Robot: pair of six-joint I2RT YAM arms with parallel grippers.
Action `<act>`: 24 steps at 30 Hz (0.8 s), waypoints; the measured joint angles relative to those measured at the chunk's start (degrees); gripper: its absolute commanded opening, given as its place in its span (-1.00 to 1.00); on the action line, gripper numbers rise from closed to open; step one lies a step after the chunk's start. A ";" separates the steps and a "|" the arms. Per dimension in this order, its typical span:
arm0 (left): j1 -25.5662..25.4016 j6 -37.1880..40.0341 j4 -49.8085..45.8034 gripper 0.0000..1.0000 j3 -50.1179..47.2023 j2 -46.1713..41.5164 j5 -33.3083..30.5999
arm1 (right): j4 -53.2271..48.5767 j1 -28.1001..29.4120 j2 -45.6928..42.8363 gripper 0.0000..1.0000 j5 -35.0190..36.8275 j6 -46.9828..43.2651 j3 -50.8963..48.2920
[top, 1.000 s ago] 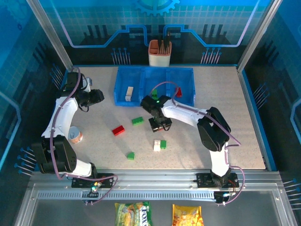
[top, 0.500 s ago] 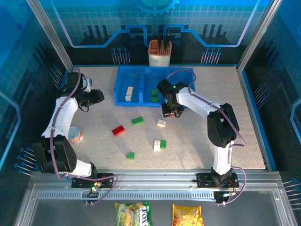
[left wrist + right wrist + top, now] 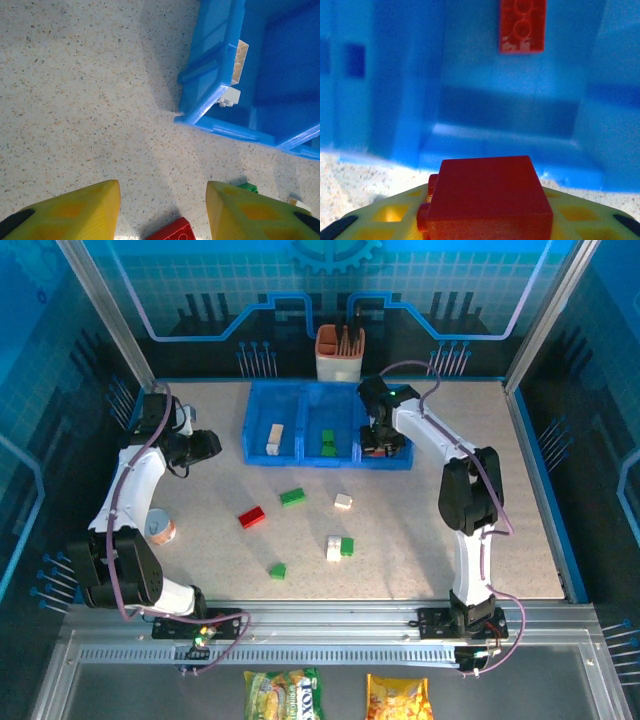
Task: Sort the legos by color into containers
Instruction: Place the lego in the container.
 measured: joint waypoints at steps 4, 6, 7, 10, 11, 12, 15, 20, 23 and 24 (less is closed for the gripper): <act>0.00 0.02 0.00 -0.01 0.00 0.00 -0.02 | -1.46 -0.83 3.98 -0.02 -0.04 -0.83 4.79; 0.00 0.02 -0.02 -0.01 0.00 0.00 -0.02 | -2.58 -1.05 5.42 -0.02 -0.13 -1.11 6.69; 0.00 0.02 -0.02 -0.01 0.00 0.00 -0.02 | -3.34 -1.11 6.12 -0.02 -0.20 -1.31 7.76; 0.00 0.02 0.00 0.00 0.00 0.00 -0.02 | -4.63 -1.36 7.67 -0.01 -0.22 -1.55 9.90; 0.00 0.02 0.00 0.00 0.00 0.00 -0.02 | -4.85 -1.42 8.04 -0.01 -0.20 -1.68 10.34; 0.00 0.02 0.00 0.00 0.00 0.00 -0.02 | -4.81 -1.55 8.52 -0.01 -0.11 -1.70 10.67; 0.00 0.02 -0.02 0.00 0.00 0.00 -0.02 | -4.55 -2.16 10.08 -0.01 -0.17 -1.68 10.80; 0.00 0.02 0.00 0.00 0.00 0.00 -0.02 | -4.22 -3.10 11.45 -0.01 -0.17 -1.68 10.69; -0.15 0.04 0.00 0.00 0.00 0.02 -0.02 | -3.48 -3.61 11.45 0.00 -0.22 -1.66 10.67; -0.24 0.02 -0.02 0.00 0.00 0.07 -0.02 | -3.28 -3.76 11.45 -0.01 -0.24 -1.66 10.64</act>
